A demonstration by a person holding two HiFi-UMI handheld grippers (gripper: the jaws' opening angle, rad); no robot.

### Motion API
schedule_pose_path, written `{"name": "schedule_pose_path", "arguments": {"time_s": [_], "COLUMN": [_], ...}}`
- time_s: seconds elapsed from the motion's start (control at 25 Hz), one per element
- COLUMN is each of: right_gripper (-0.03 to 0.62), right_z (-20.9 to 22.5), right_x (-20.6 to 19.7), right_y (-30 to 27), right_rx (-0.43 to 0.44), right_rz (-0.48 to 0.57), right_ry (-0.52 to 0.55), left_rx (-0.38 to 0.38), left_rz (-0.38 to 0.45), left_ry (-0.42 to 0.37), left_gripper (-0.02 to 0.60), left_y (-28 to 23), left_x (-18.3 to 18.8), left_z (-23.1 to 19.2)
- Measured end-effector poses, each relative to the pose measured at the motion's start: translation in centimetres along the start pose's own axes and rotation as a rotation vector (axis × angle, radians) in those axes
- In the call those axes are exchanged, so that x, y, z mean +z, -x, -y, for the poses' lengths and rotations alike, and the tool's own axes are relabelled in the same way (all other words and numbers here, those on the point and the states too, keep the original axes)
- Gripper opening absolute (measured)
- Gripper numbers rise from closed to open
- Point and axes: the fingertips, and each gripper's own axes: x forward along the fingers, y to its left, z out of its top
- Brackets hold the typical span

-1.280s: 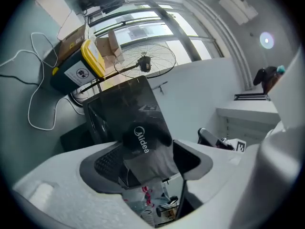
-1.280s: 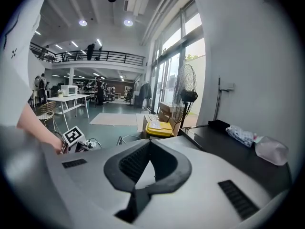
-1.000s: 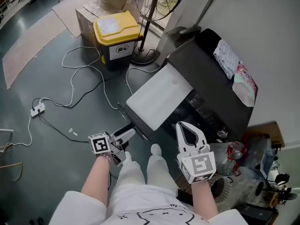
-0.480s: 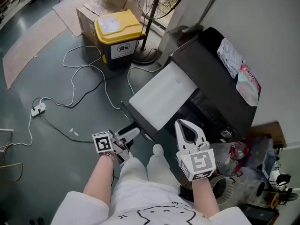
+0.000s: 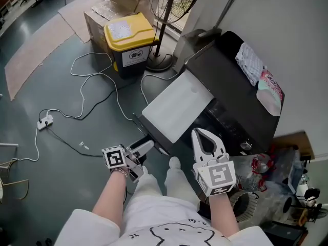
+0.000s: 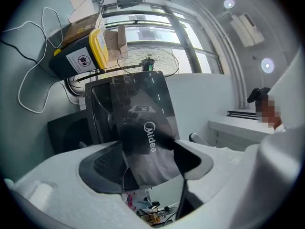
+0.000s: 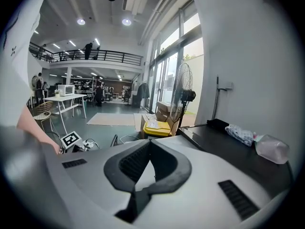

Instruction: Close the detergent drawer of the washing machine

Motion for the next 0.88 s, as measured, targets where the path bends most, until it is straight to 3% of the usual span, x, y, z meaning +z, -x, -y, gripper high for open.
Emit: {"name": "schedule_pose_path", "arguments": {"time_s": [0.32, 0.56, 0.72, 0.88], "right_gripper": [0.0, 0.0, 0.0, 0.0], "right_z": [0.6, 1.5, 2.6, 3.1], "right_x": [-0.2, -0.5, -0.6, 0.2], "right_y": [0.6, 0.6, 0.1, -0.5], "right_rx": [-0.022, -0.024, -0.03, -0.019], "right_rz": [-0.007, -0.01, -0.007, 0.002], "right_ry": [-0.003, -0.002, -0.029, -0.019], "left_rx": [0.032, 0.03, 0.028, 0.038], "left_rz": [-0.036, 0.021, -0.009, 0.017], "left_ry": [0.02, 0.036, -0.014, 0.013], "left_gripper": [0.322, 0.322, 0.322, 0.322], "left_y": [-0.5, -1.1, -2.4, -3.7], "left_x": [-0.4, 0.4, 0.5, 1.4], "left_z": [0.5, 0.9, 0.9, 1.2]}}
